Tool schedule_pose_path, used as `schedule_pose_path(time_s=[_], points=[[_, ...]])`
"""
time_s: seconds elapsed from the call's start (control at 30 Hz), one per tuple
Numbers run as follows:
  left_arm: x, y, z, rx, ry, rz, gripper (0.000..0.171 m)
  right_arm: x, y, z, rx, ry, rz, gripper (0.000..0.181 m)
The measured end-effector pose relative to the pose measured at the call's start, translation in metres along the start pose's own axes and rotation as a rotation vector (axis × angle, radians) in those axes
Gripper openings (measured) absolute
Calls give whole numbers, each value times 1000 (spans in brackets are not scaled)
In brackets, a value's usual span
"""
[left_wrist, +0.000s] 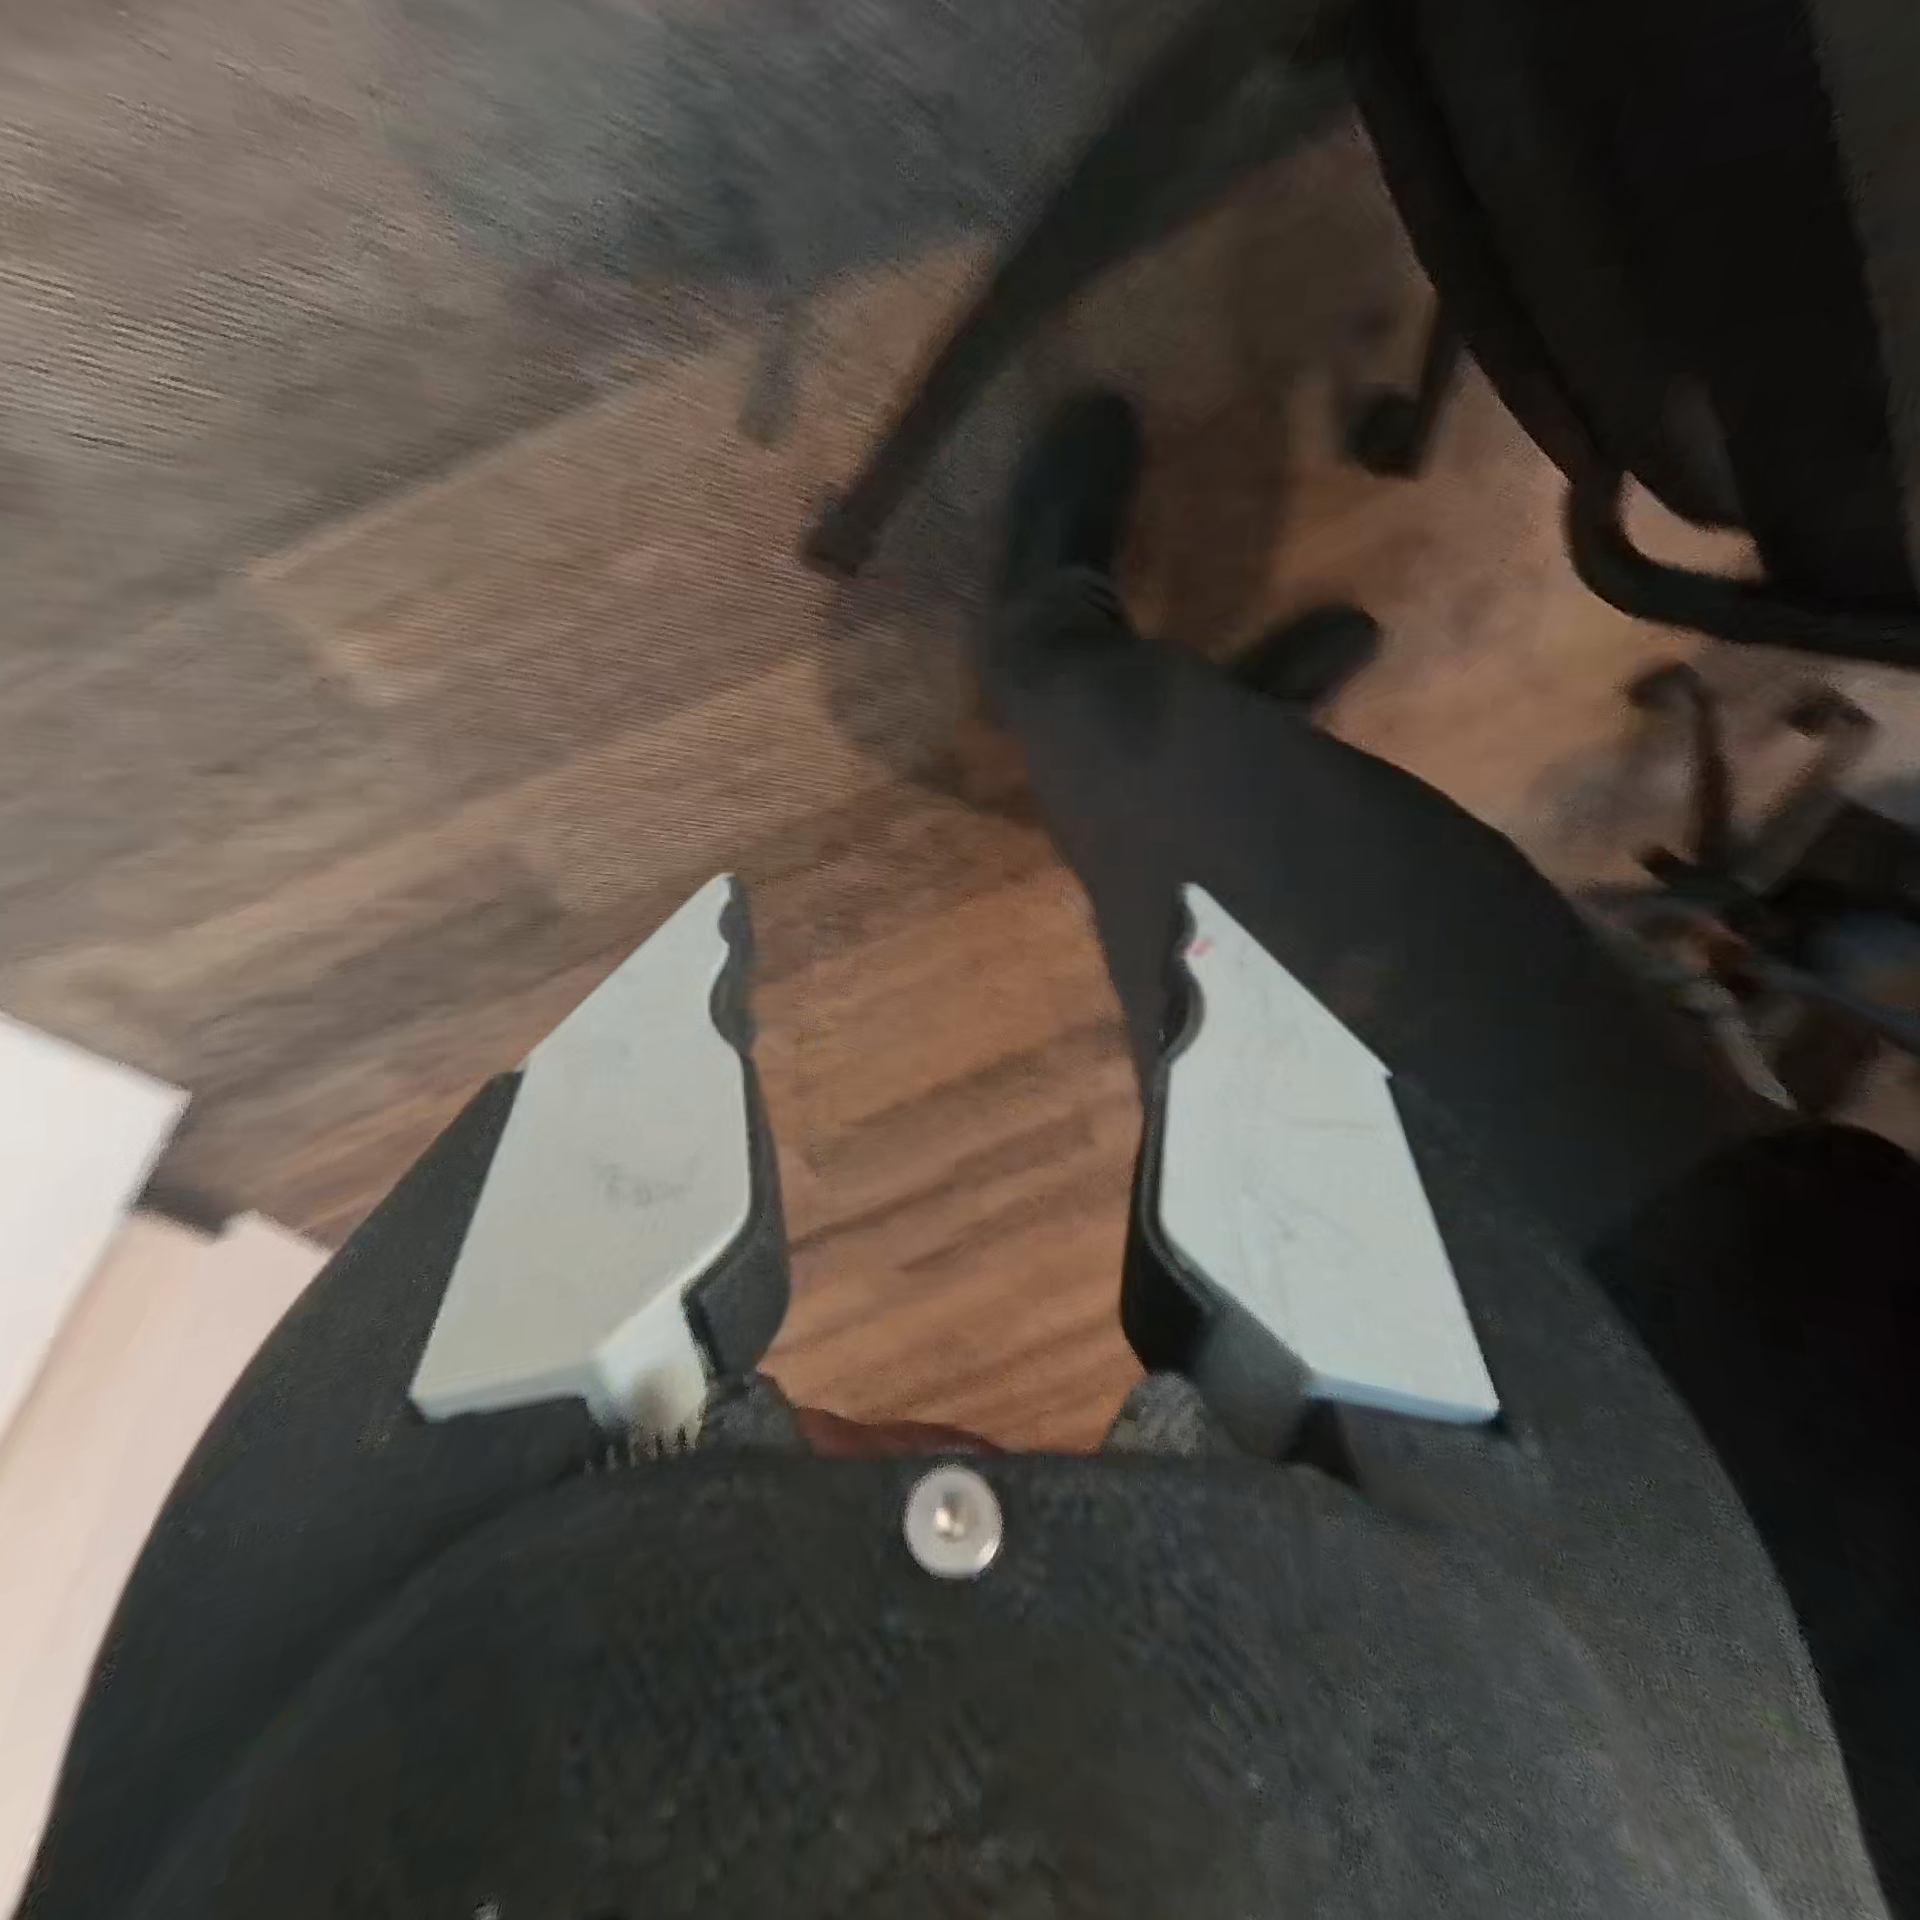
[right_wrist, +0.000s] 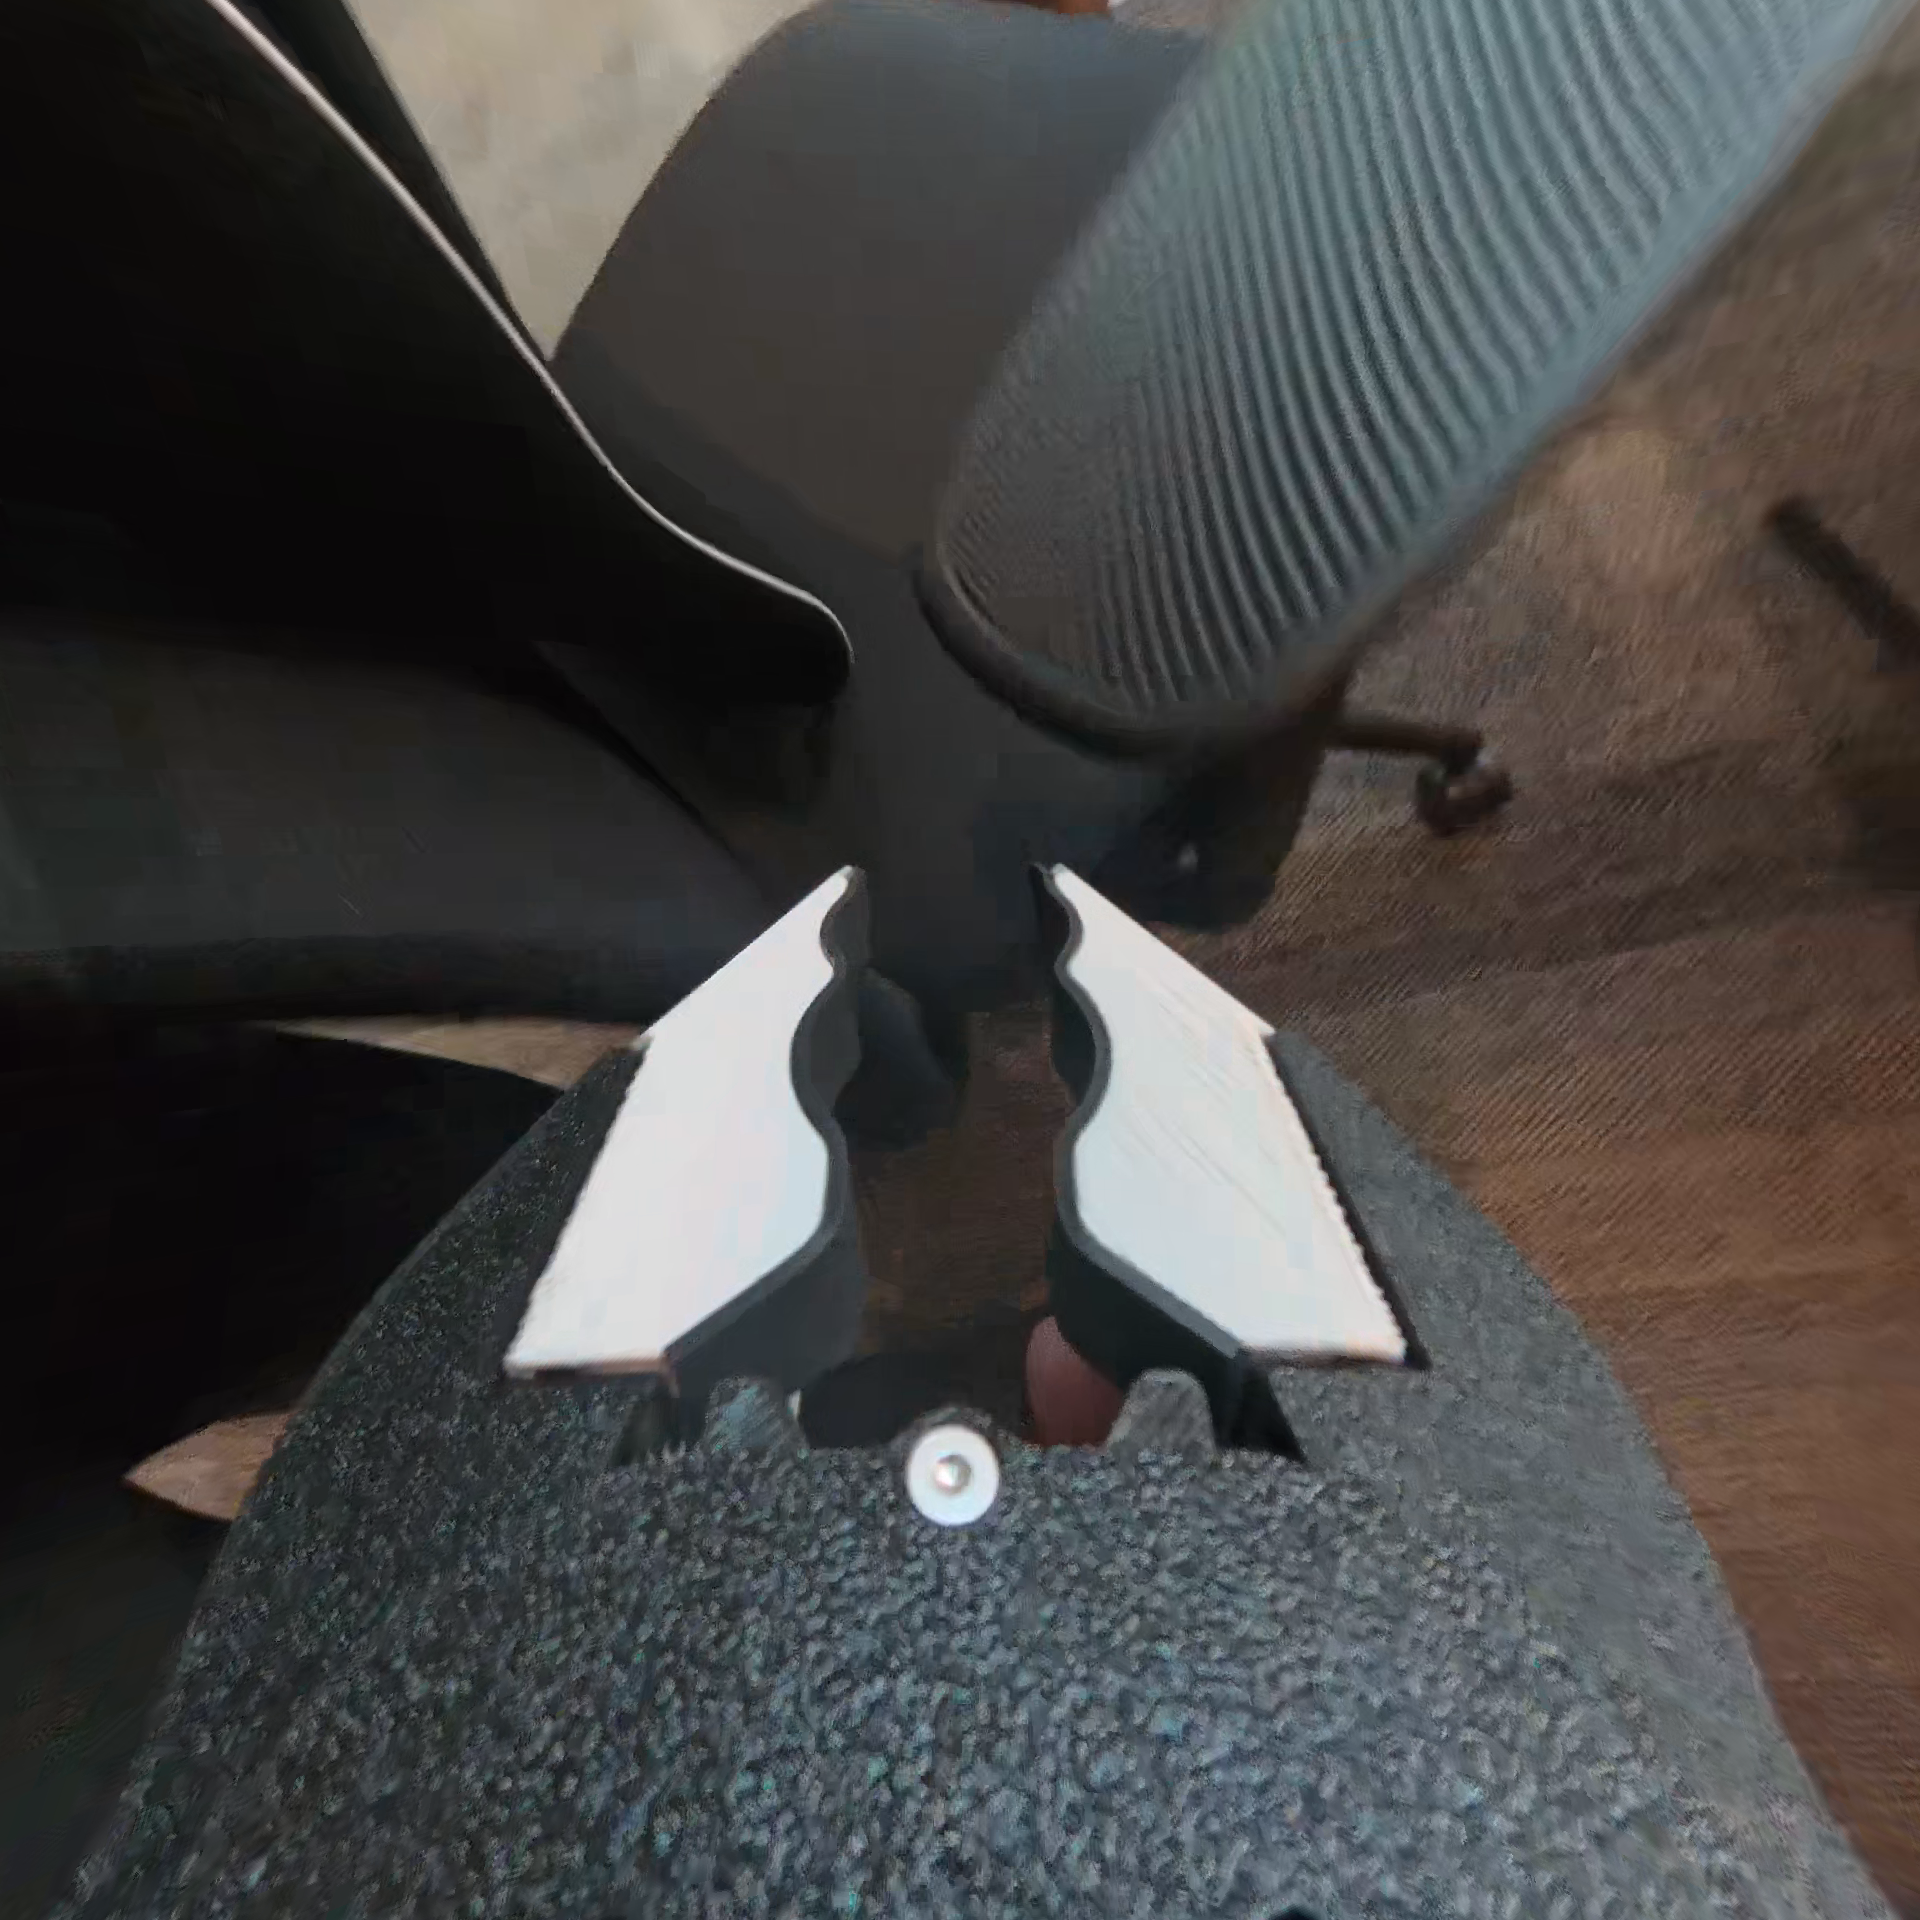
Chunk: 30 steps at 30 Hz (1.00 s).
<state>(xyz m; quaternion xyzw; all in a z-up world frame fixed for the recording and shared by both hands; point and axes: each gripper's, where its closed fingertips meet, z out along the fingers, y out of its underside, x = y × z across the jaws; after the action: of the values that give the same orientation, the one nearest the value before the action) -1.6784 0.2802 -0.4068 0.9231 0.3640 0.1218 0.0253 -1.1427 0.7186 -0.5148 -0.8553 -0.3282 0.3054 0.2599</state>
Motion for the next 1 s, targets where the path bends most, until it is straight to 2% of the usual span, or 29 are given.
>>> schedule_pose_path(time_s=[0.07,0.13,0.2,0.23,0.27,0.33,0.37,0.43,0.47,0.5,0.57,0.6,0.67,0.77,0.8,0.83,0.87,0.93,1.0], points=[[-16,-23,-90,141,-243,73,65,16,37,-5,2,-20,122,32],[-7,-63,-181,290,-526,199,63,25,66,-13,24,-52,229,32],[47,-121,-245,438,-705,357,66,30,95,-24,26,-79,314,31],[95,-154,-259,518,-716,457,63,30,108,-29,22,-93,347,31],[156,-186,-259,580,-680,575,55,32,120,-35,19,-100,371,32],[301,-229,-219,616,-504,847,49,35,141,-47,12,-103,405,32],[376,-235,-186,594,-402,992,45,37,151,-51,9,-104,426,32],[508,-220,-108,482,-183,1209,40,42,163,-61,26,-97,469,33],[559,-198,-64,361,-64,1263,39,45,168,-66,41,-90,493,33],[593,-171,-20,193,24,1283,41,47,171,-70,59,-84,518,33],[621,-120,58,-130,58,1305,42,49,180,-77,92,-68,567,33],[626,-98,91,-243,53,1354,43,49,185,-79,106,-58,591,33],[628,-64,143,-384,27,1497,39,46,197,-82,129,-47,645,34],[600,-36,193,-608,-133,1585,30,38,215,-83,147,-44,715,34],[593,-28,203,-646,-137,1641,25,35,221,-83,148,-45,732,34],[587,-26,212,-637,-160,1768,12,31,225,-83,148,-47,744,34],[584,-28,220,-617,-198,1932,9,28,229,-83,146,-53,755,34],[582,-20,232,-631,-208,2221,10,24,232,-83,147,-59,762,34],[576,-12,245,-676,-226,2375,21,23,232,-84,148,-65,757,34]])
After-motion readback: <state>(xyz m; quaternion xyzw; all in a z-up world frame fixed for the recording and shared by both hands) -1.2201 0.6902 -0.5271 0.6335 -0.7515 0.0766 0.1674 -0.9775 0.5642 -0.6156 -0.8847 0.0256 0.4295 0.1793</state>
